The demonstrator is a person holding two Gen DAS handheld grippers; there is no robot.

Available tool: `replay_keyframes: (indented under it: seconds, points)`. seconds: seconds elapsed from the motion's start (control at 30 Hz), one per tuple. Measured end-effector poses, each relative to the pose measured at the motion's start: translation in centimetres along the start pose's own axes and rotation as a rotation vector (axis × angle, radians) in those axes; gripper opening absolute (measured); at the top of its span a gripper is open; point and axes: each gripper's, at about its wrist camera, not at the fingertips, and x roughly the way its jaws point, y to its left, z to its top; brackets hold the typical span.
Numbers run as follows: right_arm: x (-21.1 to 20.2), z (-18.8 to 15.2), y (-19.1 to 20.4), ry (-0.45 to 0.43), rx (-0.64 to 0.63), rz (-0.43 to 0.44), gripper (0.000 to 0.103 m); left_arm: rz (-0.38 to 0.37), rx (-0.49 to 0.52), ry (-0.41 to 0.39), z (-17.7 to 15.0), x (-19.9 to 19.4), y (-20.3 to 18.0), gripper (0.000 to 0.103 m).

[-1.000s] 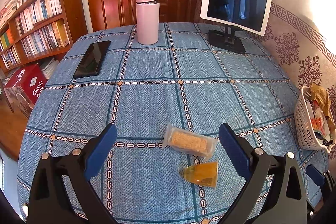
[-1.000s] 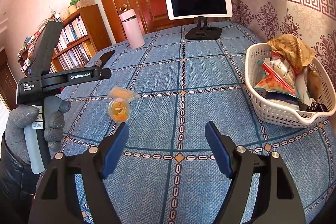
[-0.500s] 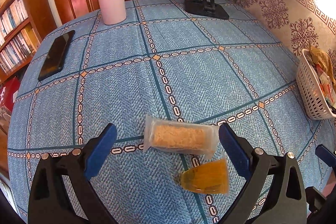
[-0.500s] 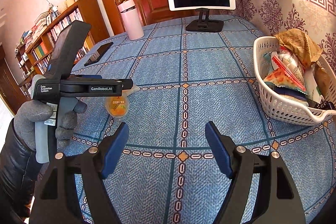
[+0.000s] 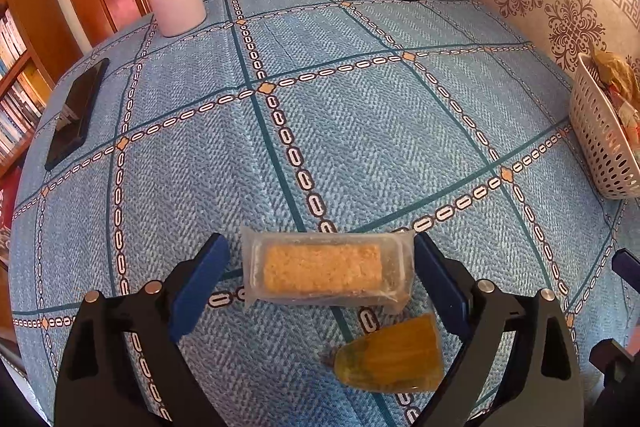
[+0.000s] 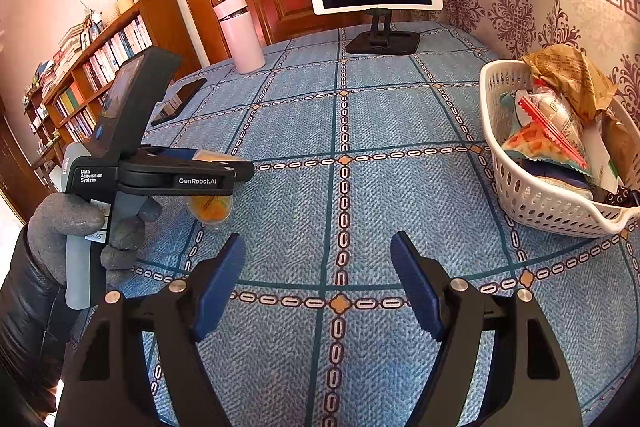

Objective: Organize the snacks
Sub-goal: 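Grasp the clear packet with the crumbly bar using the left gripper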

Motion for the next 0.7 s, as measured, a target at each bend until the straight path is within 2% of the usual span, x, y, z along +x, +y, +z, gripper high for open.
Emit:
replay_keyframes:
  seconds: [0.03,0.2,0.43,0.5,0.6,0.7]
  points:
    - [0.1,0.0,0.1,0.001,-0.001,-0.001,0.075,-0.004,0.001,-0.006,0.0,-0.2,0.0,0.083]
    - [0.4,0.0,0.4,0.01,-0.009,-0.006,0.075,-0.015,-0.02,-0.035,-0.3,-0.7,0.6,0.082]
    - [1.1,0.2,1.7,0.03,-0.044,0.002,0.075,-0.027,-0.141,-0.119,-0.4,-2.7,3.4,0.082]
    - [1.5,0.1,2.3,0.041,-0.057,0.015,0.075,0.002,-0.167,-0.147,-0.4,-3.3,4.4,0.082]
    - [2.3,0.3,3.1,0.081,-0.044,0.075,0.075,0.067,-0.192,-0.183,-0.6,-4.1,5.7,0.081]
    - [3.2,0.4,4.2,0.132,-0.031,0.155,0.075,0.101,-0.229,-0.204,-0.9,-4.6,7.0,0.081]
